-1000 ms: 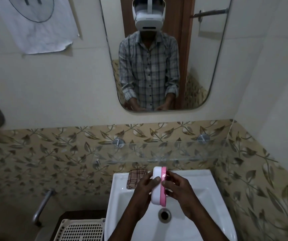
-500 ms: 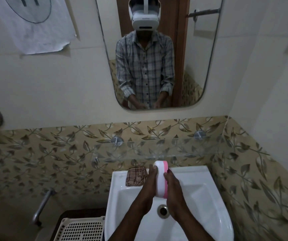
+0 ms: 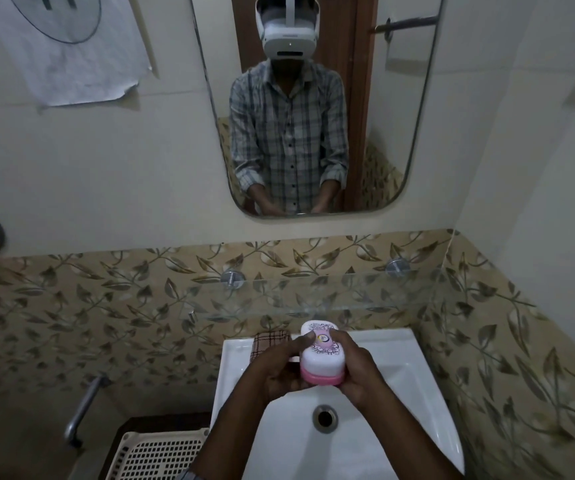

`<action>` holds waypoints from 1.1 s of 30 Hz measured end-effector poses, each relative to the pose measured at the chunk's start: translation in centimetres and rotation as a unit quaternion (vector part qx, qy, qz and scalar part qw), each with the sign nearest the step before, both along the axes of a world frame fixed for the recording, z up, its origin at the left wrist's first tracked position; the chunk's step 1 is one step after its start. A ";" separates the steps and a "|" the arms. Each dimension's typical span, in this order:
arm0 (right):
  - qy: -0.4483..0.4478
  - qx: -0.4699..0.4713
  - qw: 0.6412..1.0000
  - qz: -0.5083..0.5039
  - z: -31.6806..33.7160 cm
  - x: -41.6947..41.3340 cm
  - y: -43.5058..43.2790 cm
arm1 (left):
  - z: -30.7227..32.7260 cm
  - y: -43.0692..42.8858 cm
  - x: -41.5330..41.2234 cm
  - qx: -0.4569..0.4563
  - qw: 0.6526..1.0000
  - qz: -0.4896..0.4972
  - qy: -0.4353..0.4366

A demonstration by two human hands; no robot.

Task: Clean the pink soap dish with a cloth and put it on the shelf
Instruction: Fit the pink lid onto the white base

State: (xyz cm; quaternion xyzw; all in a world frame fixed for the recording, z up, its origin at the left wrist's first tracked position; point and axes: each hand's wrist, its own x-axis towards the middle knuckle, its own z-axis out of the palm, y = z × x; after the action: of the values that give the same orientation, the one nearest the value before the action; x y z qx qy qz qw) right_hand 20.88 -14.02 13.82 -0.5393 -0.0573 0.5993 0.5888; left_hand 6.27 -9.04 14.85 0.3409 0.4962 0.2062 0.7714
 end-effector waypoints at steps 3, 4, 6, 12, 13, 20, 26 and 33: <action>-0.068 -0.030 0.996 0.044 0.2 0.3 -0.3 | 0.3 -0.1 0.3 0.003 1.000 0.019 0.010; -0.087 -0.030 0.994 0.056 0.3 0.3 -0.3 | 0.6 -0.3 0.4 0.008 1.000 0.023 0.018; -0.117 -0.024 0.991 0.067 0.3 0.4 -0.3 | 0.6 -0.5 0.6 0.013 0.999 0.022 0.032; -0.136 0.026 0.985 0.101 0.2 1.2 -0.6 | -0.2 -0.6 0.4 0.005 0.997 0.067 0.032; -0.135 0.031 0.983 0.122 0.2 1.4 -0.7 | -0.3 -0.4 0.1 0.003 0.996 0.084 0.022; -0.311 0.022 0.945 0.102 0.2 1.5 -1.3 | 1.2 0.1 0.0 0.052 0.988 0.141 0.020; -0.365 0.001 0.931 -0.022 0.1 1.0 -2.8 | 1.0 -2.1 1.2 0.106 0.967 0.229 0.035; -0.564 0.106 0.818 -0.045 6.3 2.6 0.4 | 5.4 0.1 3.0 0.344 0.888 0.223 0.209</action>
State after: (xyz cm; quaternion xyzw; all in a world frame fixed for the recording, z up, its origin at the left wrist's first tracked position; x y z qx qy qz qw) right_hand 23.45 -13.64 20.11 -0.7189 -0.4186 0.1531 0.5335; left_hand 9.26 -8.91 20.24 0.5004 0.6066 0.4550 0.4178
